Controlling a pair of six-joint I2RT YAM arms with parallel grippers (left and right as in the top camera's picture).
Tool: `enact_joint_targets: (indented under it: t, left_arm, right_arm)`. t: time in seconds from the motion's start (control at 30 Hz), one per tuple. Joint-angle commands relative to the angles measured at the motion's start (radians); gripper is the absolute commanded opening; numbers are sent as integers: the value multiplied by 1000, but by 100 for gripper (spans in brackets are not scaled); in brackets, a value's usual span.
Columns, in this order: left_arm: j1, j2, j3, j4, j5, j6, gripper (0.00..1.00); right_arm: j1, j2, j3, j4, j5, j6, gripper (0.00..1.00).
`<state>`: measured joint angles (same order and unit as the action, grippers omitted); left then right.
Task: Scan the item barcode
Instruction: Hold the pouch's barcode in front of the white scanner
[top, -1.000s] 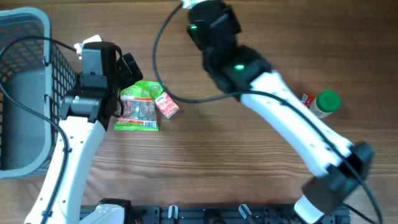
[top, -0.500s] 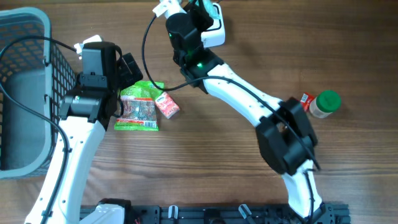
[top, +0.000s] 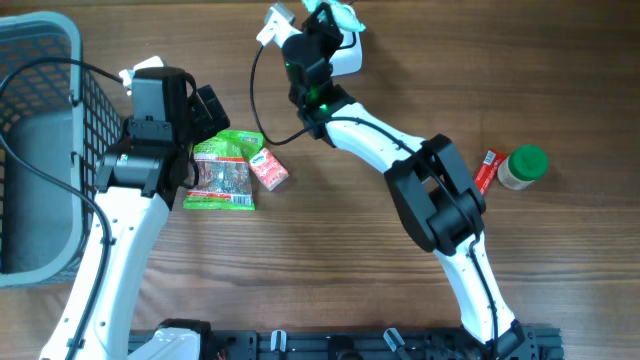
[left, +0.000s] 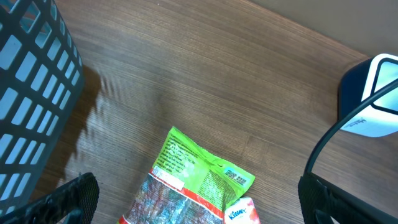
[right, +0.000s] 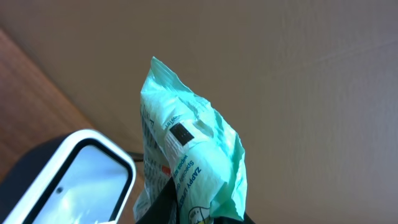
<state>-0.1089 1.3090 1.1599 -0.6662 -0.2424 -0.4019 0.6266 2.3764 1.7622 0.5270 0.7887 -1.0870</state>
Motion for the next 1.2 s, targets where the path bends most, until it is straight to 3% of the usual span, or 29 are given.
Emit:
enact_joint_targets:
  t: [0.0,0.13,0.53,0.93,1.07,1.17]
  left_arm:
    - [5,0,11,3,-16,5,100]
    - [5,0,11,3,-16,5,100]
    - [5,0,11,3,-16,5,100]
    - [5,0,11,3,-16,5,100]
    - [5,0,11,3,-16,5,100]
    - [5,0,11,3,-16,5,100]
  right_arm:
    - [-22,9,19,93,-50,37,4]
    - [-21,9,19,140,-50,123,4]
    - [-33,9,18,-76,-82,520,4]
    - [-34,-16,18,55,23,515,4]
    - [-26,-127,18,-35,26,533,4]
    - [-27,-270,18,-254,18,684,4]
